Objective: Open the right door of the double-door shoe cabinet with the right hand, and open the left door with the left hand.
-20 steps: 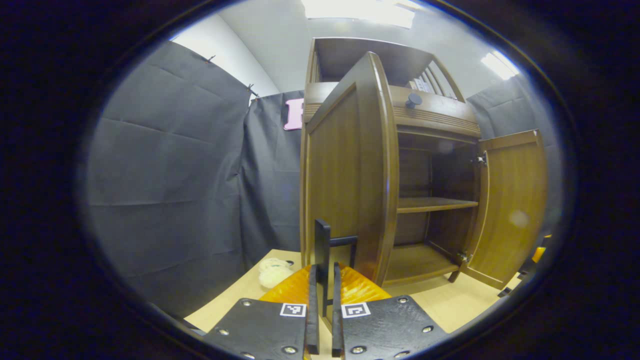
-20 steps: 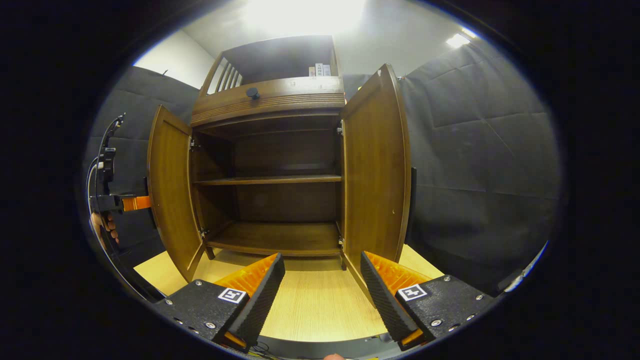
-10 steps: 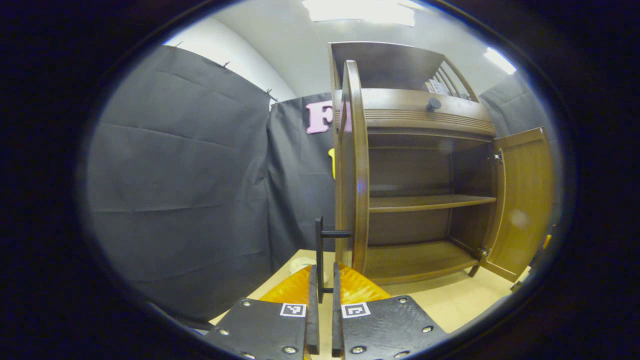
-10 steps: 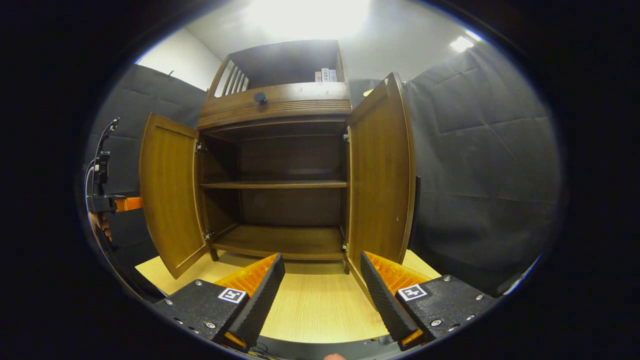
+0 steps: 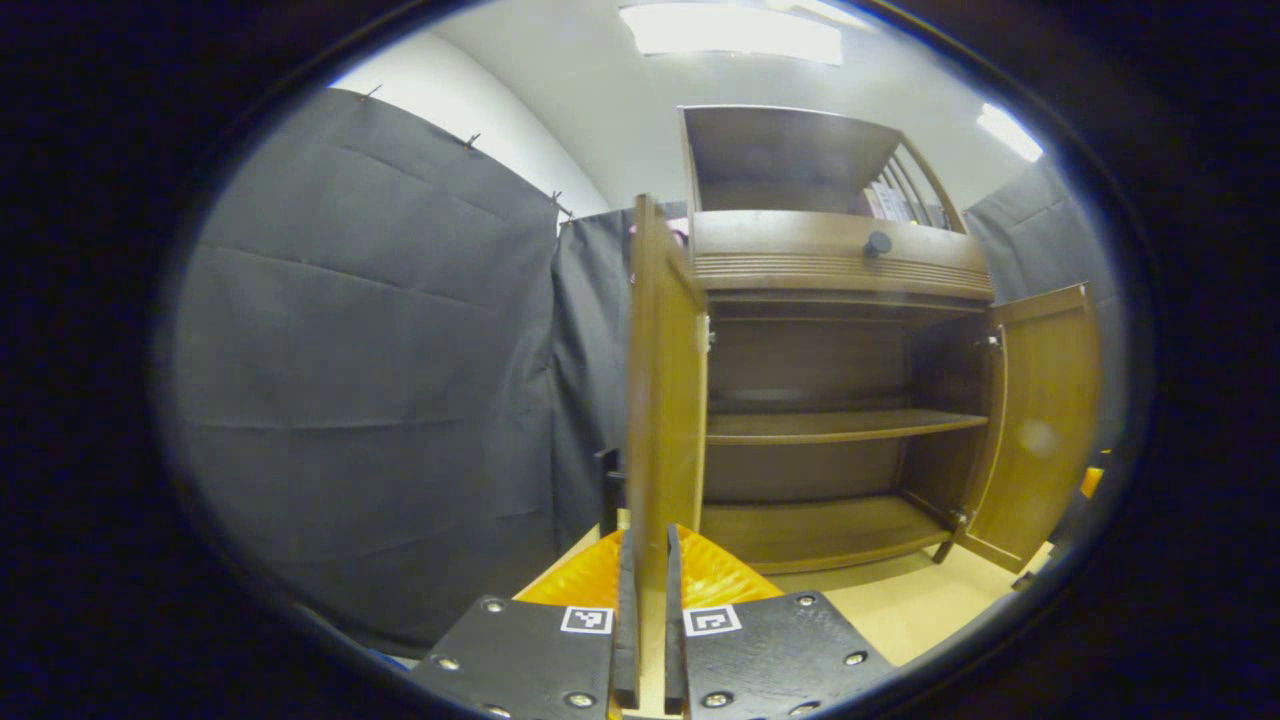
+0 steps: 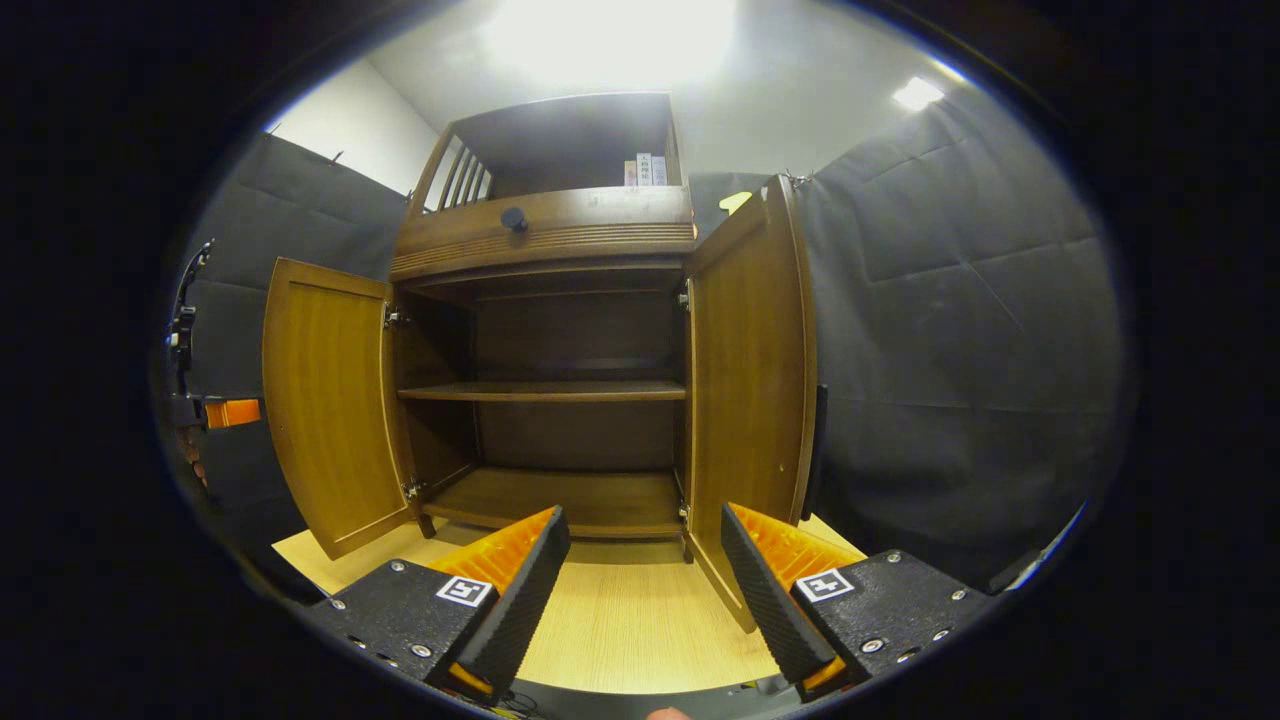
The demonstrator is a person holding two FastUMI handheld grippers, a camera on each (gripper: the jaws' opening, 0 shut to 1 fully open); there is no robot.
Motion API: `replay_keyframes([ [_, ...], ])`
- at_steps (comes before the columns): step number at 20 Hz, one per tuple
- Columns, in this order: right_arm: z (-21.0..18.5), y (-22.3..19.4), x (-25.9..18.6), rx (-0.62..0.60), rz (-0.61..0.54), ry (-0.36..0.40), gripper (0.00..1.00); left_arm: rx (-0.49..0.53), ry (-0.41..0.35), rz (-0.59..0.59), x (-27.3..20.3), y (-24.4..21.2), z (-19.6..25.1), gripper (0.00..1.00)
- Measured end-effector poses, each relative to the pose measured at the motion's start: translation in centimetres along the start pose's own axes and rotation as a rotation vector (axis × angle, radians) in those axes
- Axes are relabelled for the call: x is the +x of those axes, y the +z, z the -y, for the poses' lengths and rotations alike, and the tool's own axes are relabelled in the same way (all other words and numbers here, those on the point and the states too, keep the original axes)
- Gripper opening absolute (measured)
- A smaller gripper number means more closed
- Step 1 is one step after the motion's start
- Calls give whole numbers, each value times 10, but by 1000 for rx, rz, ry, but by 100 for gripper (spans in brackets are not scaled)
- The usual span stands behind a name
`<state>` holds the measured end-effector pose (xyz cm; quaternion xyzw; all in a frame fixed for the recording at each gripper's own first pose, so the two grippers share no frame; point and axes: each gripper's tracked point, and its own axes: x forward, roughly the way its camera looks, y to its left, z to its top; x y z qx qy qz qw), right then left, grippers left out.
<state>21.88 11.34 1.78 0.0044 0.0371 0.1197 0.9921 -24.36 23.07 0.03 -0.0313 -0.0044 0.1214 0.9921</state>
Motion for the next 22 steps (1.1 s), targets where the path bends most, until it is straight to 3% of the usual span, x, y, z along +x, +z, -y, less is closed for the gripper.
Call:
replay_keyframes([
  [3,-1,15,2,12,20,-1,94,6,-61,4,-22,8,36,16],
  [4,-1,18,0,14,29,-3,94,-3,-85,0,-29,8,46,11],
  [5,-1,21,-2,14,36,-4,94,-9,-108,-4,-36,7,56,17],
  [6,1,23,-4,13,43,-6,94,-8,-127,-6,-40,5,66,17],
  [7,1,24,-6,12,49,-9,94,-1,-139,-9,-45,5,73,11],
  [9,1,26,-9,11,55,-13,94,9,-165,-7,-54,4,86,11],
  [10,3,25,-11,11,57,-15,94,7,-171,-6,-58,2,92,17],
  [11,3,25,-14,11,59,-17,94,2,-174,-4,-63,0,95,17],
  [12,4,24,-16,12,59,-22,91,0,-169,-3,-68,-3,96,11],
  [18,1,15,-27,33,50,-29,94,27,-98,46,-84,-7,88,16],
  [22,-3,16,-29,29,47,-25,92,10,-144,28,-85,-12,96,19],
])
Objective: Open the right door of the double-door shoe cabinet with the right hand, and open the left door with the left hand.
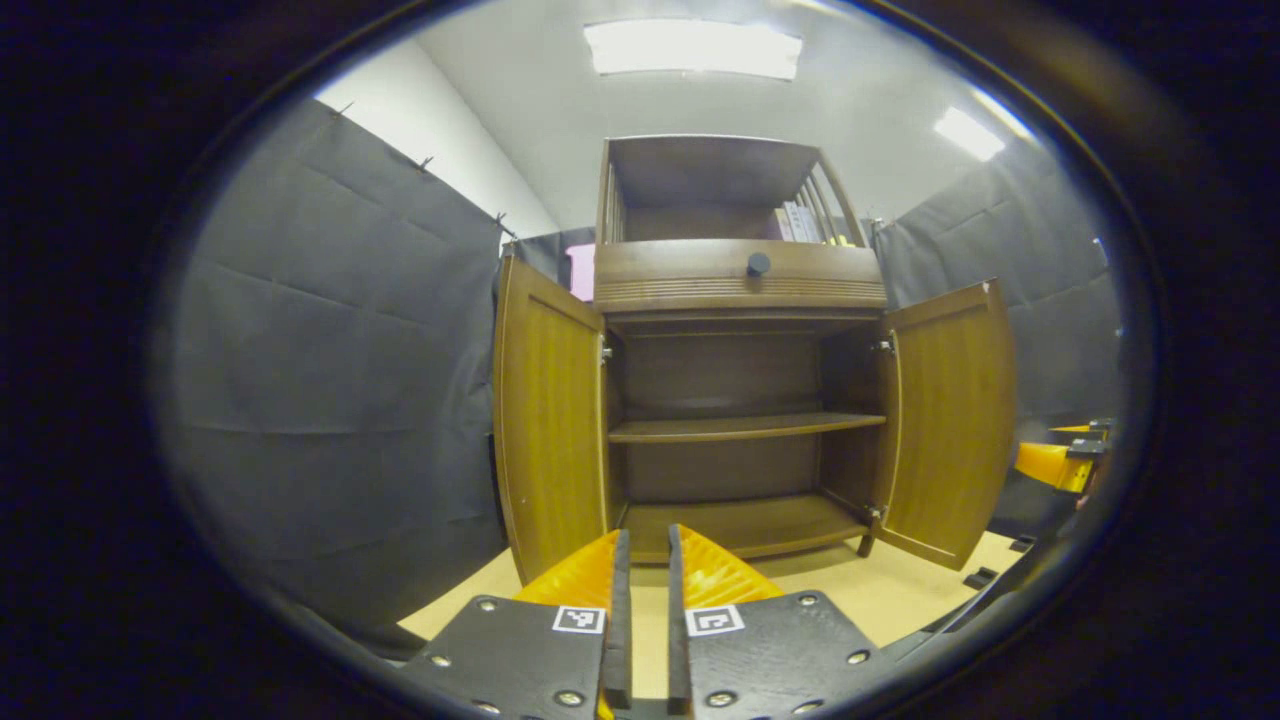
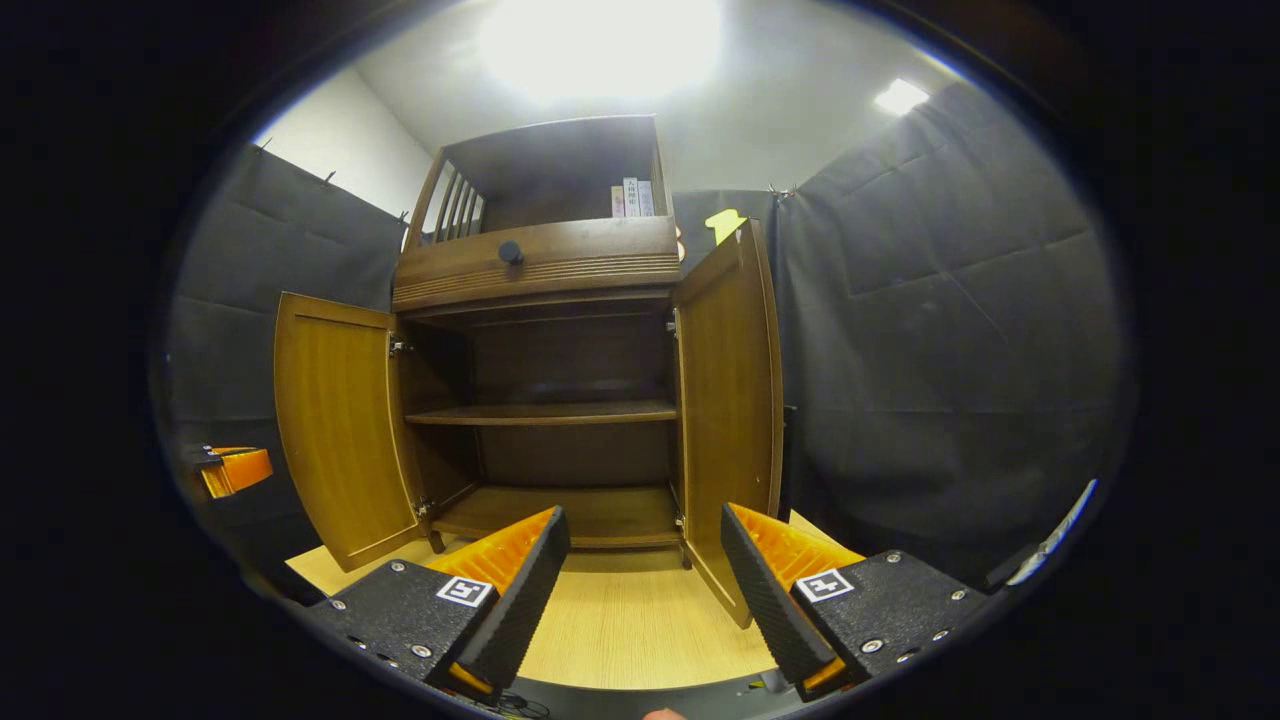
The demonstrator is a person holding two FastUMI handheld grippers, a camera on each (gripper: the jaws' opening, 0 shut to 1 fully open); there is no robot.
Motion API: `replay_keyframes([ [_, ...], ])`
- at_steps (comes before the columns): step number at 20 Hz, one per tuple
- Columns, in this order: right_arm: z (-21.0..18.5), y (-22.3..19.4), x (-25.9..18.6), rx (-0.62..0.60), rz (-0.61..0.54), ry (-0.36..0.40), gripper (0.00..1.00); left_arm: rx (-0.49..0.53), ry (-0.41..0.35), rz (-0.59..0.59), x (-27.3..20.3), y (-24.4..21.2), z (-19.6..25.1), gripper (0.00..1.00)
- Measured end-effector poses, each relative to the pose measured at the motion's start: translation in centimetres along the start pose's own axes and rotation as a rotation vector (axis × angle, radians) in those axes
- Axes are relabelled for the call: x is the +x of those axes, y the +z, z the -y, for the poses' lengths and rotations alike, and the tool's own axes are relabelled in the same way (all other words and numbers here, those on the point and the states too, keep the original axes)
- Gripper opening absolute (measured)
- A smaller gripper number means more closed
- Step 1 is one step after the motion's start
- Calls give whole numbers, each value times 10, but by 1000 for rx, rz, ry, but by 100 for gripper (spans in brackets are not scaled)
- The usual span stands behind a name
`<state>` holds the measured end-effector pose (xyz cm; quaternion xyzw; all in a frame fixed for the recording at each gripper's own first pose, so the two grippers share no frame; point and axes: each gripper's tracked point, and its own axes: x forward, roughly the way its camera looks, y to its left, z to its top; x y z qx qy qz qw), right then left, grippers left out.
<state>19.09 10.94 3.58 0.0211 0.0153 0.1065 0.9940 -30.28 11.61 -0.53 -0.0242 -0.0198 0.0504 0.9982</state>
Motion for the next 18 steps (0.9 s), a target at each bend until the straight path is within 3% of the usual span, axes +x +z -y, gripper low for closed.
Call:
replay_keyframes([
  [2,-3,2,-1,-2,4,-2,94,2,7,-24,1,-6,-5,39],
  [4,-7,4,-3,6,4,2,94,6,3,-51,0,-12,-5,39],
  [7,-14,5,-4,-7,3,12,94,27,5,-36,-2,-4,-5,100],
  [11,-21,7,-3,4,19,22,94,66,8,-14,-3,5,-7,100],
  [12,-22,5,-1,3,14,24,94,61,13,-12,-2,5,-7,85],
  [13,-23,4,-1,1,10,26,94,54,13,-12,-2,5,-5,100],
  [18,-25,4,8,-5,9,27,92,46,30,-5,3,5,-9,94],
])
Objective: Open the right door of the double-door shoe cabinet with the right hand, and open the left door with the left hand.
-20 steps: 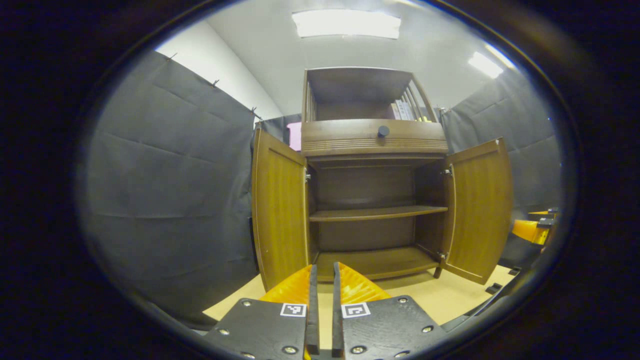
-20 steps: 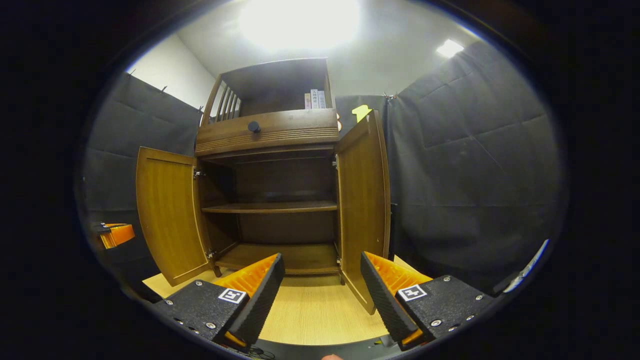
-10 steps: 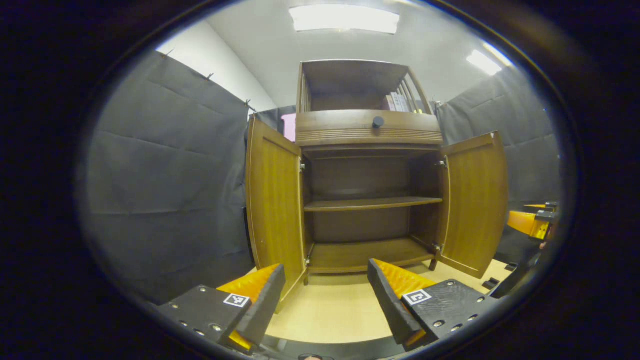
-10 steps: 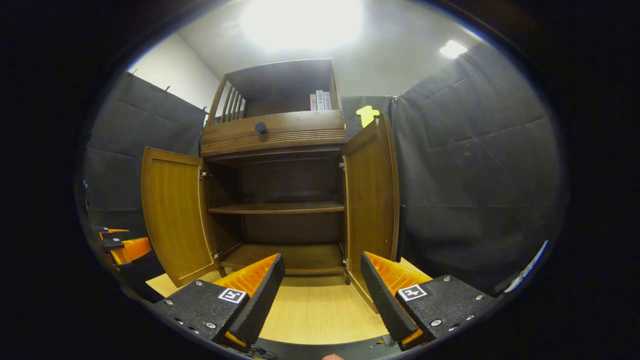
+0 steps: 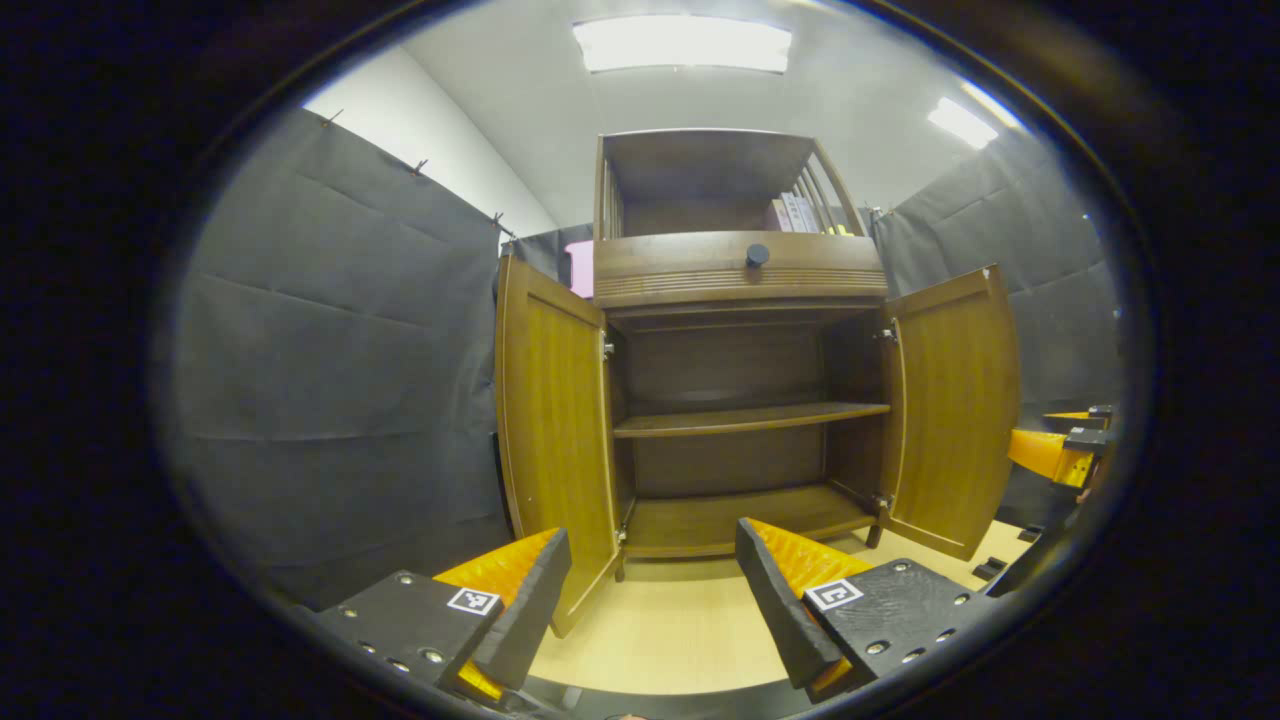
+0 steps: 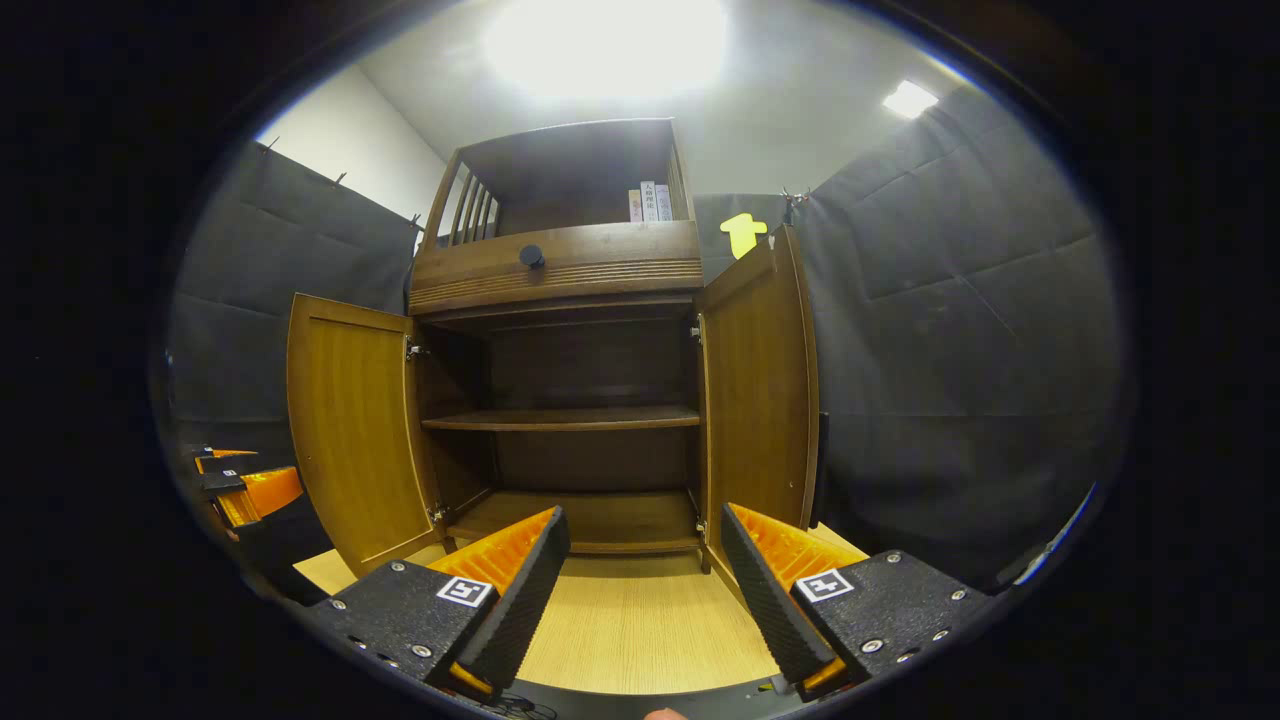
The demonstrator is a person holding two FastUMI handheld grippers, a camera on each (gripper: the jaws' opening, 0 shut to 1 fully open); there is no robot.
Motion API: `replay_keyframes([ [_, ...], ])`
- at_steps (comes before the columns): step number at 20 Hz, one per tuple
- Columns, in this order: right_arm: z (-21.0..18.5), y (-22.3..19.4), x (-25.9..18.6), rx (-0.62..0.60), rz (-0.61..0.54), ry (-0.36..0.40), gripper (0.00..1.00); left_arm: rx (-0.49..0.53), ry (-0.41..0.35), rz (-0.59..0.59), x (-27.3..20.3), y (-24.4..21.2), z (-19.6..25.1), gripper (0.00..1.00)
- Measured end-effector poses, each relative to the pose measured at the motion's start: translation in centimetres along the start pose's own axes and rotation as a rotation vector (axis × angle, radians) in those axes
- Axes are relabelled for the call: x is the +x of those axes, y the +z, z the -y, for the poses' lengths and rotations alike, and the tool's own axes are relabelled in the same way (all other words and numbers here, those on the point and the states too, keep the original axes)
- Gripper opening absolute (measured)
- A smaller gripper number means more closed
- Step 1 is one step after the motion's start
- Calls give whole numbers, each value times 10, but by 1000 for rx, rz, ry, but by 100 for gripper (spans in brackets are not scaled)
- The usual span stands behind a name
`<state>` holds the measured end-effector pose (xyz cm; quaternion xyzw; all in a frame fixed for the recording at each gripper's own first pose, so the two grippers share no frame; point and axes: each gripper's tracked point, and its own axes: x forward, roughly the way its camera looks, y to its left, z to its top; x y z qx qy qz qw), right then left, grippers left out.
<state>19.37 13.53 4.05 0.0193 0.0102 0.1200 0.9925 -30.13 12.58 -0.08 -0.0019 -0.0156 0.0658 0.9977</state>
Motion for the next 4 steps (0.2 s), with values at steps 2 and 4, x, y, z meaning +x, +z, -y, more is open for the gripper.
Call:
replay_keyframes([
  [2,0,-1,3,1,-3,-3,94,4,6,6,2,2,-2,94],
  [4,2,-1,4,2,-6,-6,94,7,10,13,3,4,-2,100],
])
